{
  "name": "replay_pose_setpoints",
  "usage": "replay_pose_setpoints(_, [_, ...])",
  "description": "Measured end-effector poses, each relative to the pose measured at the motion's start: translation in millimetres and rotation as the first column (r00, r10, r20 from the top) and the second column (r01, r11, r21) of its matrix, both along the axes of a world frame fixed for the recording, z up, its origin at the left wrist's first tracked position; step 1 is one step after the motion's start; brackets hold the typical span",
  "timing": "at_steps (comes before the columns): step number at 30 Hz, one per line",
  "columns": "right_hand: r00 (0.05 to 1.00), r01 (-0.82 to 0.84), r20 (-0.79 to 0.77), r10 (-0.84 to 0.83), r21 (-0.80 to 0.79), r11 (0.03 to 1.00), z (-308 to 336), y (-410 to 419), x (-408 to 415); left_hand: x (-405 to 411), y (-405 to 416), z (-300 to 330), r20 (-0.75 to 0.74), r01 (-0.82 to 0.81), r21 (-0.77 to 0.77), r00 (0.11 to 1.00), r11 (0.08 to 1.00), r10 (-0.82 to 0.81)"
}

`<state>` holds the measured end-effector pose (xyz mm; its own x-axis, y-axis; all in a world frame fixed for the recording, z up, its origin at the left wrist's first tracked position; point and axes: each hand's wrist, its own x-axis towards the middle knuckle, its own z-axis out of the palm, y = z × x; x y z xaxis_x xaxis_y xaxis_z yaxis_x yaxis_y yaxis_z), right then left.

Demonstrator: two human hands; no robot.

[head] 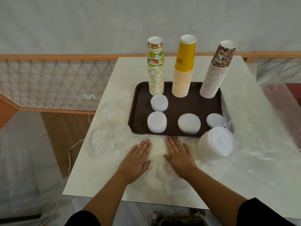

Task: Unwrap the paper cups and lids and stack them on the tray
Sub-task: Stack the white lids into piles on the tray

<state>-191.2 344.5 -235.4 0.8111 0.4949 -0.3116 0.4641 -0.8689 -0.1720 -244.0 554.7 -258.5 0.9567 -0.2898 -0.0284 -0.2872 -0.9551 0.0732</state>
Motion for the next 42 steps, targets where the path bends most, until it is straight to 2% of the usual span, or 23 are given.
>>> replay_pose_setpoints(3, [0.999, 0.051, 0.006, -0.051, -0.021, 0.998, 5.6, -5.6, 3.4, -1.3, -1.3, 1.5, 0.013, -0.049, -0.048, 0.999, 0.998, 0.049])
replay_pose_setpoints(5, [0.999, 0.046, 0.027, -0.047, 0.025, 0.999, 17.8, -1.5, 1.1, 0.3, -9.7, 7.8, 0.070, -0.072, -0.104, 0.994, 0.992, 0.079])
replay_pose_setpoints(7, [0.987, 0.054, 0.131, -0.089, 0.246, 0.968, 38.2, -0.2, -4.6, 3.8, -23.0, 20.0, 0.206, -0.089, -0.182, 0.970, 0.979, 0.126])
replay_pose_setpoints(10, [0.895, -0.054, 0.391, -0.216, 0.576, 0.816, 73.6, -12.1, -15.5, 11.4, -56.6, 48.9, 0.372, -0.053, -0.416, 0.901, 0.908, 0.223])
replay_pose_setpoints(11, [0.867, -0.075, 0.420, -0.269, 0.642, 0.763, 82.1, -19.5, -17.4, 13.7, -69.8, 58.9, 0.342, -0.036, -0.536, 0.904, 0.844, 0.256])
replay_pose_setpoints(13, [0.833, -0.028, 0.391, -0.391, 0.736, 0.676, 96.4, -36.6, -16.8, 17.7, -98.2, 81.2, 0.149, -0.077, -0.752, 0.948, 0.655, 0.282])
replay_pose_setpoints(16, [0.792, 0.081, 0.332, -0.512, 0.774, 0.628, 106.7, -65.8, -10.2, 24.8, -138.0, 108.8, -0.252, -0.306, -0.883, 0.949, 0.355, 0.191])
replay_pose_setpoints(18, [0.814, 0.147, 0.295, -0.501, 0.730, 0.667, 109.8, -85.5, -4.4, 30.8, -157.2, 116.0, -0.463, -0.467, -0.862, 0.884, 0.199, 0.071])
replay_pose_setpoints(20, [0.878, 0.210, 0.215, -0.427, 0.628, 0.749, 111.3, -104.0, 1.1, 34.9, -171.6, 117.3, -0.566, -0.561, -0.817, 0.824, 0.129, -0.002])
replay_pose_setpoints(22, [0.937, 0.240, 0.125, -0.327, 0.450, 0.860, 110.1, -118.1, 4.4, 38.2, -183.9, 116.9, -0.608, -0.604, -0.789, 0.794, 0.111, -0.008])
replay_pose_setpoints(24, [0.968, 0.175, 0.119, -0.221, 0.310, 0.934, 104.4, -127.4, 8.0, 41.7, -196.0, 118.0, -0.635, -0.632, -0.768, 0.772, 0.102, 0.005])
replay_pose_setpoints(29, [0.990, 0.062, 0.118, -0.082, 0.161, 0.985, 95.7, -136.2, 21.4, 48.7, -219.3, 124.8, -0.693, -0.694, -0.717, 0.720, 0.067, 0.037])
replay_pose_setpoints(32, [0.994, 0.021, 0.099, -0.037, 0.159, 0.987, 93.6, -138.5, 27.8, 51.8, -226.1, 121.0, -0.743, -0.745, -0.667, 0.666, 0.007, 0.071])
replay_pose_setpoints(38, [0.994, -0.057, 0.099, 0.037, 0.205, 0.977, 83.6, -138.8, 37.8, 55.4, -233.2, 121.7, -0.822, -0.803, -0.567, 0.566, -0.184, 0.063])
replay_pose_setpoints(42, [0.996, -0.054, 0.081, 0.034, 0.254, 0.966, 81.5, -137.0, 38.7, 57.5, -237.0, 119.5, -0.839, -0.806, -0.544, 0.532, -0.233, 0.117])
